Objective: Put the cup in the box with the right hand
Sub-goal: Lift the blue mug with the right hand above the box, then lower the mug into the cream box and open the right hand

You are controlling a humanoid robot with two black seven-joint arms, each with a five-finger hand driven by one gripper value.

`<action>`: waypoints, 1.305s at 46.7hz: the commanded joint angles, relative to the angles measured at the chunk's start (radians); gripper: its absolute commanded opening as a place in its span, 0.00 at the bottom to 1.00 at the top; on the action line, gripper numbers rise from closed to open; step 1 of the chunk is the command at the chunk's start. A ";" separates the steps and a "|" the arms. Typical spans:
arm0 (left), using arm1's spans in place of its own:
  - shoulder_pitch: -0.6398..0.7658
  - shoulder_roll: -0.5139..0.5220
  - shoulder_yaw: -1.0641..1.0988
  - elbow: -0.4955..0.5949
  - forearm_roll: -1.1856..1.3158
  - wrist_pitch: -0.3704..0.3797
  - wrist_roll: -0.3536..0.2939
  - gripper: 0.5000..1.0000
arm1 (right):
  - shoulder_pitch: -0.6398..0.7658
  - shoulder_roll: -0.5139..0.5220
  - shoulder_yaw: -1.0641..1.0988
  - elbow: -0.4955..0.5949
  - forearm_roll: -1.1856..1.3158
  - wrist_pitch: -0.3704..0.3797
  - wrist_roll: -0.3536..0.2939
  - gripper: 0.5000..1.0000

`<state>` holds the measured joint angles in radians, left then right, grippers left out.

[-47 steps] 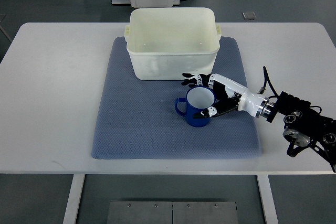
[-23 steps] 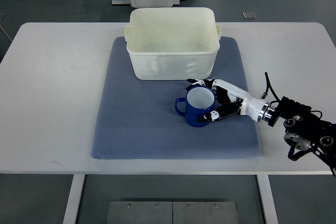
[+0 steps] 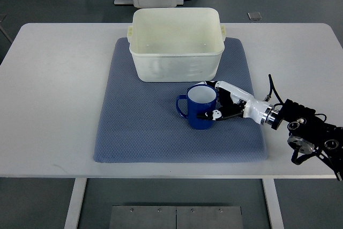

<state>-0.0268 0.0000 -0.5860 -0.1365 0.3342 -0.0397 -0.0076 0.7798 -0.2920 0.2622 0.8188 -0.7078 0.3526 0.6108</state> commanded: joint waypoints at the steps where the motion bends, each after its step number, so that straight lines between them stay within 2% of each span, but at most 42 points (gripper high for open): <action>1: 0.001 0.000 0.000 0.000 -0.001 0.000 0.000 1.00 | 0.004 -0.004 0.002 0.005 0.002 0.002 0.000 0.00; 6: 0.001 0.000 0.000 0.000 0.000 0.000 0.000 1.00 | 0.024 -0.012 0.011 0.013 0.004 0.025 0.000 0.00; 18: 0.001 0.000 0.000 0.000 0.000 0.000 0.000 1.00 | 0.082 -0.099 0.152 0.034 0.005 0.166 0.000 0.00; 24: -0.001 0.000 0.000 0.000 0.000 0.000 0.000 1.00 | 0.125 -0.122 0.198 0.034 0.005 0.180 0.000 0.00; 31: 0.001 0.000 0.000 0.000 0.000 0.000 0.000 1.00 | 0.171 -0.122 0.235 0.034 0.007 0.178 0.000 0.00; 38: 0.001 0.000 0.000 0.000 0.000 0.000 0.000 1.00 | 0.197 -0.108 0.292 0.025 0.011 0.164 -0.085 0.00; 44: -0.001 0.000 0.000 0.000 0.000 0.000 0.000 1.00 | 0.242 -0.055 0.296 -0.006 0.016 0.140 -0.135 0.00; 54: -0.001 0.000 0.000 0.000 0.000 0.000 0.000 1.00 | 0.305 0.054 0.295 -0.136 0.016 0.069 -0.203 0.00; 61: 0.001 0.000 0.000 0.000 0.000 0.000 0.000 1.00 | 0.332 0.128 0.285 -0.231 0.016 0.019 -0.227 0.00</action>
<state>-0.0267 0.0000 -0.5859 -0.1365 0.3345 -0.0401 -0.0076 1.1051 -0.1905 0.5511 0.6219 -0.6917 0.3933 0.3921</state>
